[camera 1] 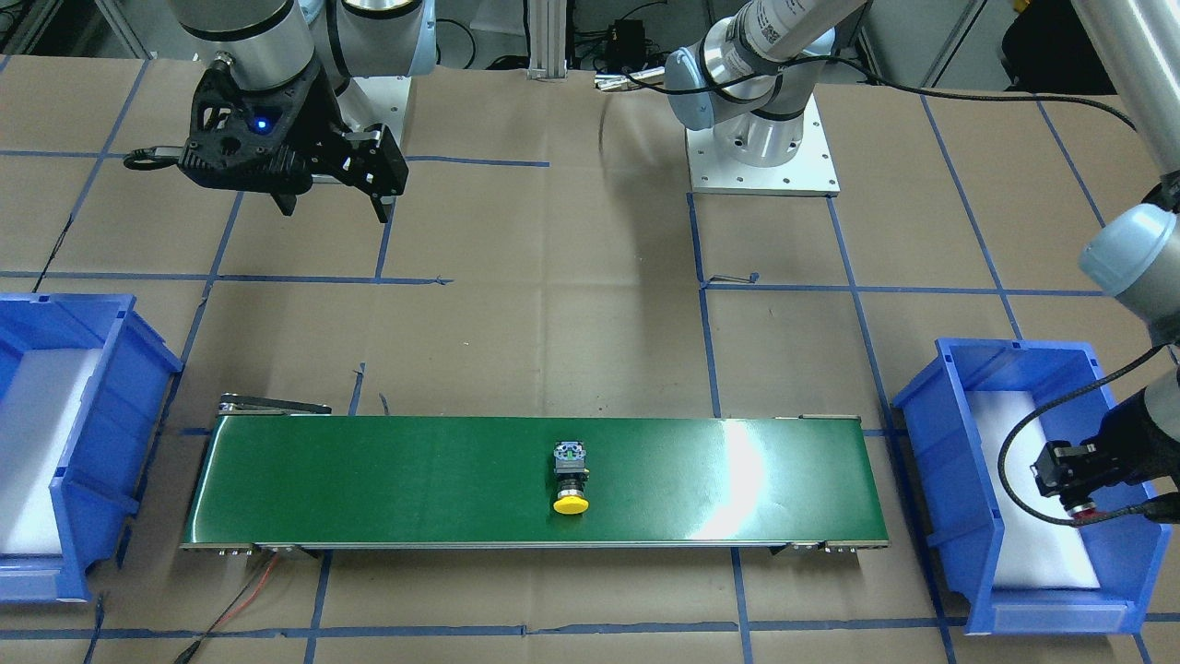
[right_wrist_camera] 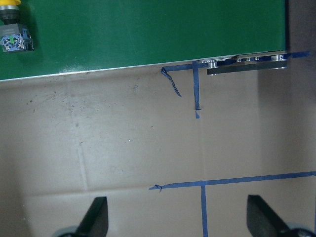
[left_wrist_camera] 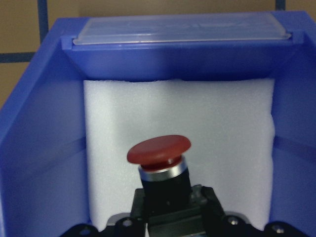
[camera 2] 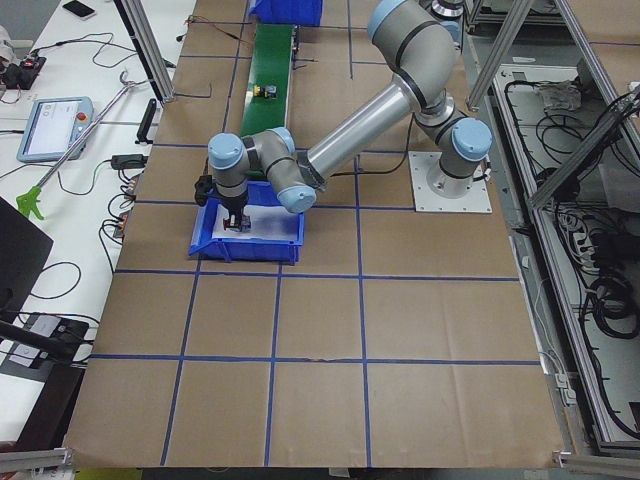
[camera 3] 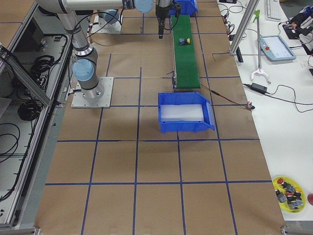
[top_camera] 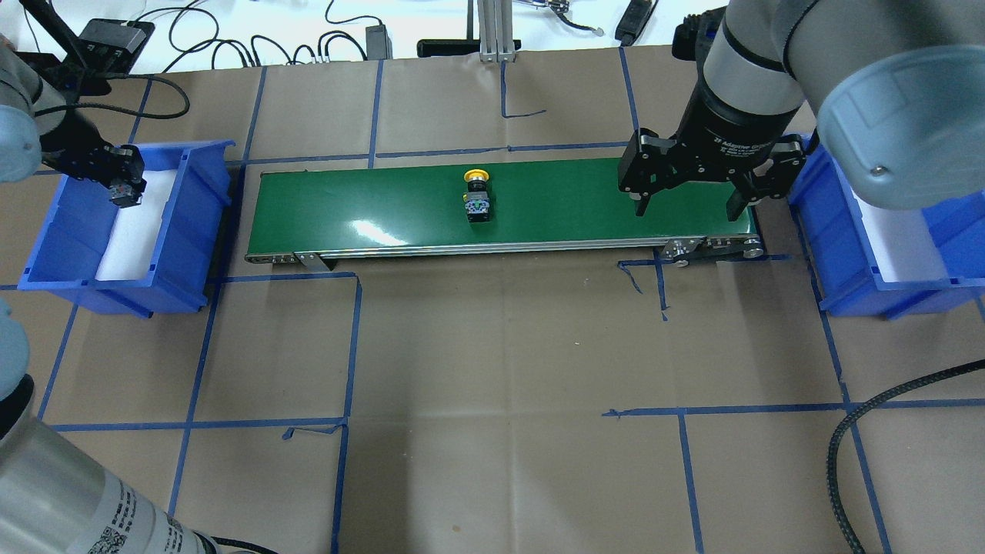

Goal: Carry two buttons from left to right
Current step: 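Carry the red button to the belt while the right gripper reaches for the yellow button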

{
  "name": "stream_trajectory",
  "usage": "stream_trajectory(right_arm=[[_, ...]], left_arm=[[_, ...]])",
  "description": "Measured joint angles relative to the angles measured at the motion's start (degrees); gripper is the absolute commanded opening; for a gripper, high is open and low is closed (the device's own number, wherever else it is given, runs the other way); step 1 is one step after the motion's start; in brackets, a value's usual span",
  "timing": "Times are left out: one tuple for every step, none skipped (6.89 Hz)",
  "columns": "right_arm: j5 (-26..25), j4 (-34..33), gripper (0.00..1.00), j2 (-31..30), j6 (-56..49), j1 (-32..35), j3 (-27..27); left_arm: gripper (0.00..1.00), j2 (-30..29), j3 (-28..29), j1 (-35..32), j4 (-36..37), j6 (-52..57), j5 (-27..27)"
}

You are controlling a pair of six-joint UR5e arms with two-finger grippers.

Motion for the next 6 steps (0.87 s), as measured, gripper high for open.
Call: stream_trajectory(right_arm=[[-0.2,-0.9,1.00,0.1,0.1,0.0,0.2],[-0.4,-1.9,1.00,0.7,0.4,0.0,0.1],[-0.6,-3.3,1.00,1.9,0.8,0.0,-0.2],[-0.7,-5.7,1.00,3.2,0.9,0.0,-0.4],[-0.6,-8.5,1.00,4.3,1.0,0.0,-0.6],[-0.3,-11.7,1.00,5.6,1.1,0.0,-0.6]], left_arm=[[0.18,3.7,0.7,0.0,-5.2,0.3,0.1],[0.19,6.7,1.0,-0.2,-9.2,0.7,0.2],[0.19,8.5,1.0,-0.7,-11.5,0.8,0.2],[0.19,9.5,0.9,-2.0,-12.9,0.6,0.2],[0.19,10.2,0.5,-4.4,-13.4,0.1,0.2],[0.19,10.9,-0.2,-8.0,-13.6,-0.8,0.3]])
